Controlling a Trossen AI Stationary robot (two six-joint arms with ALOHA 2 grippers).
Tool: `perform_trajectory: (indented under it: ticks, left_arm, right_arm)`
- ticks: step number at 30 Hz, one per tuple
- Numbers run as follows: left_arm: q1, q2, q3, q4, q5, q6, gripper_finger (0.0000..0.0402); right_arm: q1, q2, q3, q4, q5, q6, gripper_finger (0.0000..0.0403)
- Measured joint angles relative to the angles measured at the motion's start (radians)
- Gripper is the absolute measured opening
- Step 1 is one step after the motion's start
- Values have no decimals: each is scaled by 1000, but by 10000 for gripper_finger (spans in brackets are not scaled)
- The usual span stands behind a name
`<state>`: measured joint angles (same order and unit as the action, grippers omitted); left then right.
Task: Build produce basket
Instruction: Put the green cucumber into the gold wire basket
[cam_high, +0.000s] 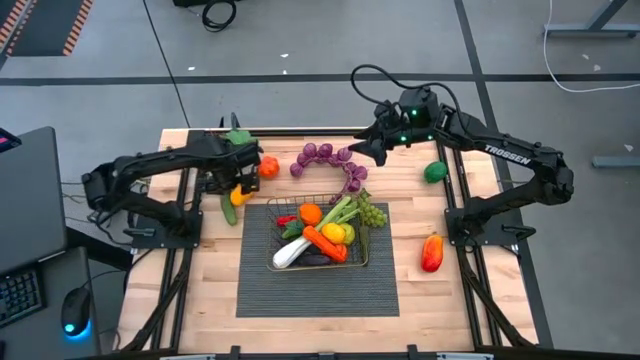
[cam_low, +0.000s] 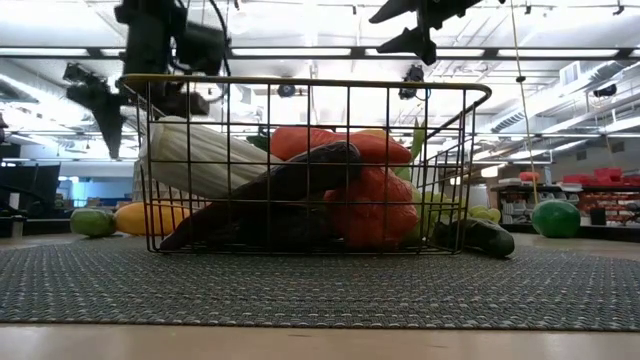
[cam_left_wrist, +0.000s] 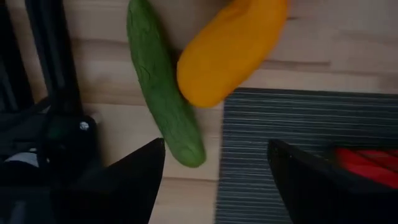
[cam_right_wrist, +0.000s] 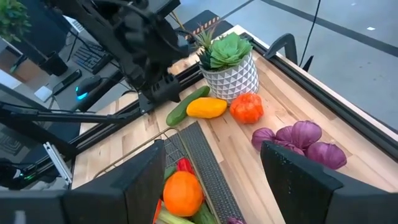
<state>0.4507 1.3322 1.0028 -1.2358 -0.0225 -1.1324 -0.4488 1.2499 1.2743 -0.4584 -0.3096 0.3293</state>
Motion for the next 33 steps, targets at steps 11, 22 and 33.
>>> perform_trajectory:
  ticks: [11,22,33]
  left_arm:
    - [0,28,-190,76,103,45,288]
    - [1,21,-327,159,82,18,288]
    - [2,23,-379,295,68,26,288]
  right_arm:
    - [0,0,0,-16,6,11,268]
    - [0,0,0,-15,39,62,268]
    - [1,0,0,-14,39,150,268]
